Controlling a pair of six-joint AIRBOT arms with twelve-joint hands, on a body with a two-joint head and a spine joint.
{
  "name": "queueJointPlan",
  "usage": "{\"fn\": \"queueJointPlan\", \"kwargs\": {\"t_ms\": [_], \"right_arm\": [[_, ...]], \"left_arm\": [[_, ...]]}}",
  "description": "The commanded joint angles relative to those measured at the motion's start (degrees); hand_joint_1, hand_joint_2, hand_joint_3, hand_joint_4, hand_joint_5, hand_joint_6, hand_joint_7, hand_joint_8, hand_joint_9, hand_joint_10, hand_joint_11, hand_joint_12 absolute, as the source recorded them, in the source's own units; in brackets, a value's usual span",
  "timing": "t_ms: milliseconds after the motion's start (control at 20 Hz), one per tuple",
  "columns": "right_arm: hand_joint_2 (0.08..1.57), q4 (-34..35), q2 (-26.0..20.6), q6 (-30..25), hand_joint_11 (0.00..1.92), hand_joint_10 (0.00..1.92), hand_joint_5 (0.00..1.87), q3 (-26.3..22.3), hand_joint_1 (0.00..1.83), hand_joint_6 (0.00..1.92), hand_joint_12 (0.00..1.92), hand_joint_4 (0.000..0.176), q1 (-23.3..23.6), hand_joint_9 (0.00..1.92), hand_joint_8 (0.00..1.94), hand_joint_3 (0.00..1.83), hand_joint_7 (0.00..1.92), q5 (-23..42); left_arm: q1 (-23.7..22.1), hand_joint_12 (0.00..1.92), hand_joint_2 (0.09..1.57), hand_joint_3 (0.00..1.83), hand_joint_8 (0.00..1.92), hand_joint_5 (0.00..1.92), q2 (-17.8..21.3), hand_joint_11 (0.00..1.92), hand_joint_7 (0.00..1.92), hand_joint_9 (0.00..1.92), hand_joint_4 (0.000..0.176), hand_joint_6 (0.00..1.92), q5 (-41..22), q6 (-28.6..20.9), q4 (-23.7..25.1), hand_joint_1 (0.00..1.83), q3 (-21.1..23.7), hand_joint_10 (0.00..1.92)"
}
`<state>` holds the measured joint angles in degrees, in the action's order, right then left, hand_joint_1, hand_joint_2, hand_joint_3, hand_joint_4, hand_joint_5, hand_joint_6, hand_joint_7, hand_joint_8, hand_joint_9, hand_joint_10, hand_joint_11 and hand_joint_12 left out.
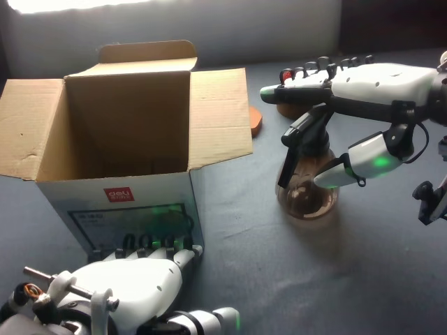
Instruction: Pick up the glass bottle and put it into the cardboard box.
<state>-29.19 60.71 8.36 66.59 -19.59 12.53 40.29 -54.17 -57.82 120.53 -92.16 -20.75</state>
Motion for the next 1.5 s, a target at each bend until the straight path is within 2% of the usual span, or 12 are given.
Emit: {"fn": "queueJointPlan", "kwargs": {"t_ms": [0, 200, 250, 350, 400, 500, 550, 600, 700, 950, 1150, 1450], "right_arm": [[0.98, 0.9, -0.6, -0.4, 0.0, 0.04, 0.09, -0.2, 1.09, 0.0, 0.0, 0.0, 0.1, 0.04, 0.0, 0.0, 0.15, 5.7], [0.98, 0.9, -0.6, 0.2, 0.0, 0.05, 0.12, -0.3, 1.07, 0.01, 0.0, 0.0, -0.1, 0.06, 0.02, 0.0, 0.18, 5.7], [0.98, 0.9, -0.7, 0.2, 0.0, 0.09, 0.2, -0.3, 1.08, 0.02, 0.17, 0.0, 0.0, 0.15, 0.0, 0.0, 0.29, 5.7], [0.99, 0.9, -0.8, 0.3, 0.0, 0.29, 0.46, -0.3, 1.07, 0.12, 1.12, 0.0, 0.0, 0.39, 0.08, 0.0, 0.58, 5.7], [1.02, 0.9, -0.8, 0.5, 0.0, 0.57, 0.51, -0.4, 1.05, 0.22, 1.34, 0.0, 0.1, 0.35, 0.12, 0.0, 0.64, 5.8], [1.12, 0.9, -1.0, 0.8, 0.04, 1.09, 0.6, -0.5, 1.11, 0.68, 1.78, 0.0, 0.1, 0.46, 0.43, 0.03, 0.84, 5.9], [1.19, 0.9, -1.0, 1.0, 0.16, 1.24, 0.65, -0.5, 1.17, 1.27, 1.89, 0.0, 0.1, 0.58, 1.01, 0.01, 0.91, 5.9], [1.19, 0.9, -1.0, 1.1, 0.36, 1.35, 0.71, -0.6, 1.21, 1.31, 1.91, 0.0, 0.1, 0.74, 1.09, 0.0, 0.98, 5.9], [1.17, 0.9, -1.2, 1.2, 0.54, 1.43, 0.75, -0.8, 1.33, 1.28, 1.83, 0.0, 0.4, 0.77, 1.07, 0.0, 0.99, 6.1], [1.17, 0.9, -4.6, 3.0, 0.52, 1.44, 0.76, -3.7, 1.36, 1.28, 1.83, 0.0, 2.8, 0.74, 1.07, 0.0, 0.99, 10.3], [1.18, 0.9, -8.6, 4.1, 0.51, 1.46, 0.72, -5.9, 1.35, 1.29, 1.85, 0.0, 5.0, 0.74, 1.12, 0.0, 0.97, 18.7], [1.18, 1.2, -11.7, 0.2, 0.54, 1.47, 0.75, -6.1, 1.36, 1.24, 1.82, 0.0, 8.0, 0.73, 1.13, 0.0, 0.96, 25.9]], "left_arm": [[-0.3, 0.1, 1.29, 0.0, 0.0, 0.03, -0.2, 0.0, 0.02, 0.01, 0.0, 0.0, -1.0, -0.1, 4.2, 0.03, -0.2, 0.0], [-0.2, 0.05, 1.29, 0.0, 0.0, 0.02, -0.3, 0.0, 0.01, 0.0, 0.0, 0.0, 0.0, -0.2, 4.9, 0.03, -1.0, 0.0], [-0.1, 0.05, 1.29, 0.0, 0.0, 0.02, -0.3, 0.0, 0.02, 0.0, 0.0, 0.0, 0.1, -0.2, 4.9, 0.03, -1.1, 0.0], [0.2, 0.07, 1.29, 0.0, 0.0, 0.03, -0.3, 0.0, 0.02, 0.0, 0.0, 0.0, 0.2, -0.2, 4.9, 0.05, -1.1, 0.0], [0.4, 0.07, 1.29, 0.0, 0.0, 0.03, -0.3, 0.0, 0.02, 0.0, 0.0, 0.0, 0.2, -0.2, 5.1, 0.05, -1.1, 0.0], [0.8, 0.07, 1.28, 0.0, 0.0, 0.03, -0.3, 0.0, 0.03, 0.01, 0.0, 0.0, 0.3, -1.0, 6.2, 0.07, -1.1, 0.0], [0.9, 0.08, 1.28, 0.0, 0.0, 0.03, -0.3, 0.0, 0.03, 0.01, 0.0, 0.0, 0.4, -1.1, 6.2, 0.07, -1.2, 0.0], [0.9, 0.1, 1.28, 0.0, 0.0, 0.04, -0.3, 0.0, 0.04, 0.01, 0.0, 0.0, 0.4, -1.1, 6.2, 0.06, -1.2, 0.0], [1.0, 0.16, 1.28, 0.0, 0.0, 0.06, -0.3, 0.0, 0.06, 0.04, 0.0, 0.0, 0.5, -1.0, 6.2, 0.06, -1.2, 0.01], [1.2, 0.2, 1.28, 0.0, 0.0, 0.05, -0.3, 0.0, 0.08, 0.05, 0.0, 0.0, 1.7, -1.0, 6.2, 0.06, -1.6, 0.0], [1.0, 0.2, 1.28, 0.0, 0.0, 0.04, -0.3, 0.0, 0.06, 0.04, 0.0, 0.01, 1.7, -1.0, 6.2, 0.06, -1.5, 0.0], [2.0, 0.27, 1.28, 0.0, 0.0, 0.06, 0.4, 0.0, 0.08, 0.06, 0.0, 0.01, 2.9, -1.4, 6.2, 0.08, -1.1, 0.01]]}}
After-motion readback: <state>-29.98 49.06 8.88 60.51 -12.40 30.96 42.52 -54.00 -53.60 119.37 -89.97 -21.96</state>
